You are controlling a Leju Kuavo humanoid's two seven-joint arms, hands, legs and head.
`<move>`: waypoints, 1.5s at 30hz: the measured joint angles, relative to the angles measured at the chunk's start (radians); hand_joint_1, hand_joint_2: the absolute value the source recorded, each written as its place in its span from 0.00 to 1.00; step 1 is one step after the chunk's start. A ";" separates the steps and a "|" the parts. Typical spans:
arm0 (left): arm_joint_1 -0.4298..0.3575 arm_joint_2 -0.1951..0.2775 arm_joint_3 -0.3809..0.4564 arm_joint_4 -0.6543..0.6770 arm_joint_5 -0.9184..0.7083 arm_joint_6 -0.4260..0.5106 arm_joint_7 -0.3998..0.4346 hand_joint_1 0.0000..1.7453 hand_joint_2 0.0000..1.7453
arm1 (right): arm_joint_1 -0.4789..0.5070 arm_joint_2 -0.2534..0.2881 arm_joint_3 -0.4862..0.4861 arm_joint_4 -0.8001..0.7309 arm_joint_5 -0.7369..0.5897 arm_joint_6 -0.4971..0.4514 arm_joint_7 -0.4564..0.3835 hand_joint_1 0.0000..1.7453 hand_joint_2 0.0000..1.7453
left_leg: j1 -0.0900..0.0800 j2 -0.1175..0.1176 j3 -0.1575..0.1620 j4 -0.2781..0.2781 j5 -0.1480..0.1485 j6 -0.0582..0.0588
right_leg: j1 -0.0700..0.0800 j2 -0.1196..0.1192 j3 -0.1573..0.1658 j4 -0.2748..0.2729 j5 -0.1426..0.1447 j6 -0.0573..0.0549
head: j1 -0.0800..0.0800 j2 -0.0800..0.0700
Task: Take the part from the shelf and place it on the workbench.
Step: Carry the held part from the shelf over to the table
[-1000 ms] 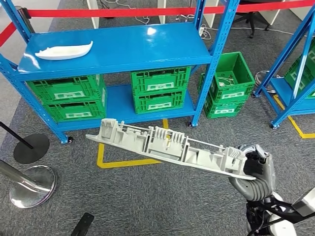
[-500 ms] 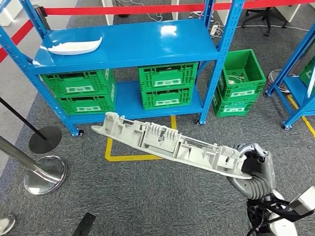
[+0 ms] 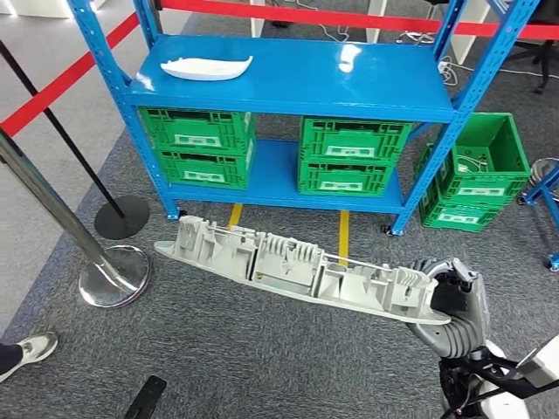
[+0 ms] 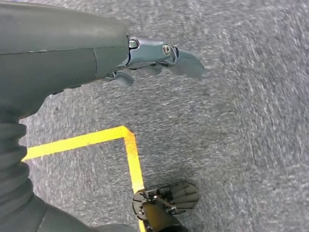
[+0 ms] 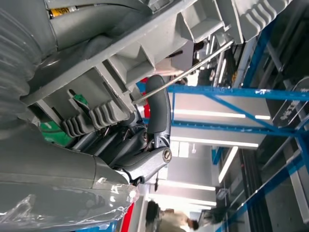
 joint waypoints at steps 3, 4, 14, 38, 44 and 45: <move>-0.003 0.000 0.000 0.000 0.000 0.001 0.000 0.00 1.00 | 0.000 0.000 0.000 0.000 0.000 0.000 -0.001 1.00 1.00 | 0.000 -0.033 -0.016 0.008 0.008 -0.015 | -0.011 0.067 0.074 -0.139 0.033 0.000 | -0.001 0.000; -0.003 0.000 0.000 0.000 0.000 0.001 0.001 0.00 1.00 | 0.001 0.001 0.000 0.000 0.000 0.000 -0.002 1.00 1.00 | 0.001 -0.043 -0.024 0.010 0.013 -0.022 | -0.010 0.069 0.075 -0.142 0.031 -0.003 | -0.002 0.000; 0.000 0.000 0.000 0.000 0.000 0.003 0.008 0.00 1.00 | 0.008 0.005 -0.003 -0.004 0.003 0.000 -0.003 1.00 1.00 | 0.004 0.060 -0.142 0.255 -0.085 -0.056 | -0.005 -0.067 0.065 -0.147 0.043 -0.039 | -0.021 0.000; -0.018 -0.013 0.003 0.000 0.023 0.008 -0.008 0.00 1.00 | -0.091 -0.018 -0.008 -0.028 -0.001 0.007 0.026 1.00 1.00 | 0.005 -0.022 -0.074 0.050 0.010 -0.046 | -0.016 0.034 0.057 -0.131 0.038 -0.025 | -0.019 0.000; -0.003 -0.025 0.002 0.000 0.017 0.001 0.002 0.00 1.00 | -0.076 -0.048 -0.025 -0.059 -0.005 0.001 0.043 1.00 1.00 | 0.005 0.058 -0.184 0.294 -0.088 -0.055 | -0.008 -0.056 0.057 -0.133 0.038 -0.038 | -0.026 0.000; 0.002 -0.025 0.002 0.000 0.015 0.001 0.007 0.00 1.00 | -0.067 -0.052 -0.032 -0.067 -0.006 -0.002 0.044 1.00 1.00 | 0.005 0.065 -0.155 0.245 -0.060 -0.054 | -0.008 -0.069 0.059 -0.133 0.037 -0.037 | -0.026 0.000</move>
